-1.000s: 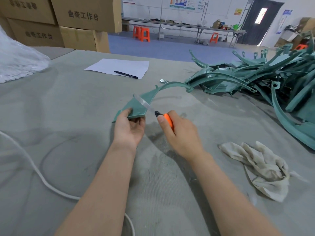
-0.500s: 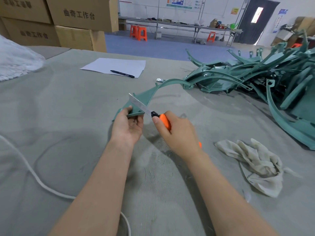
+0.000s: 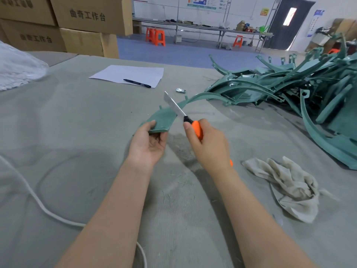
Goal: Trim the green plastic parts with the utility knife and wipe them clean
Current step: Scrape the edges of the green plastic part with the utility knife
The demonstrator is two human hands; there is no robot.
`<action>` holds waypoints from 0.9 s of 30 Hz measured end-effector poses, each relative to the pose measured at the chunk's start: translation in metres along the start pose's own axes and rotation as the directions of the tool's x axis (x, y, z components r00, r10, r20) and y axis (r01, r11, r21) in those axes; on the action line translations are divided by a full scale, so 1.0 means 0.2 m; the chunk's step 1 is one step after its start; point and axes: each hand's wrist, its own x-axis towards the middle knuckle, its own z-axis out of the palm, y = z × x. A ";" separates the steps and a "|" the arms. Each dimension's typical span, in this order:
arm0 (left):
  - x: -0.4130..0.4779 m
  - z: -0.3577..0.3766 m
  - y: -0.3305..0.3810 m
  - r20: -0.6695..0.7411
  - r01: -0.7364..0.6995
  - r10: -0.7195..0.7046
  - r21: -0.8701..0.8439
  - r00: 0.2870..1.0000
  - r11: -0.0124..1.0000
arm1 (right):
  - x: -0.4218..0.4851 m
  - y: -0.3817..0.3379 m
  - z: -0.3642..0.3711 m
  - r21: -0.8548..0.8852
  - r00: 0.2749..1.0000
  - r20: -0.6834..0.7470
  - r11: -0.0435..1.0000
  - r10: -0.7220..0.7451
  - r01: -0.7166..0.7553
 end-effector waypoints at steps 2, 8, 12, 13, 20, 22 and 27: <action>0.00 0.01 0.00 -0.009 -0.002 0.002 0.038 1.000 0.999 | 0.01 0.03 -0.01 -0.015 0.999 -0.015 0.999 0.032 -0.032; -0.01 0.00 0.01 -0.001 0.003 -0.003 0.087 1.000 0.996 | 0.08 0.14 -0.05 0.023 0.972 -0.126 0.980 0.200 -0.198; 0.00 -0.01 0.04 -0.009 0.002 -0.001 0.068 1.000 0.998 | 0.11 0.23 -0.11 0.051 0.940 -0.119 0.948 0.319 -0.315; 0.00 -0.01 0.04 -0.011 -0.008 0.008 0.049 1.000 0.999 | 0.10 0.23 -0.12 0.088 0.945 -0.113 0.950 0.308 -0.299; 0.02 -0.03 0.04 -0.060 -0.102 0.101 -0.012 0.993 0.995 | 0.02 0.05 -0.04 0.146 0.995 0.097 0.989 -0.004 -0.010; 0.02 -0.03 0.04 -0.065 -0.110 0.108 -0.015 0.992 0.994 | 0.00 0.05 -0.02 0.159 0.991 0.133 0.987 -0.013 -0.008; 0.02 -0.03 0.04 -0.049 -0.113 0.113 0.013 0.992 0.994 | 0.01 0.06 -0.03 0.133 0.995 0.100 0.990 0.027 -0.040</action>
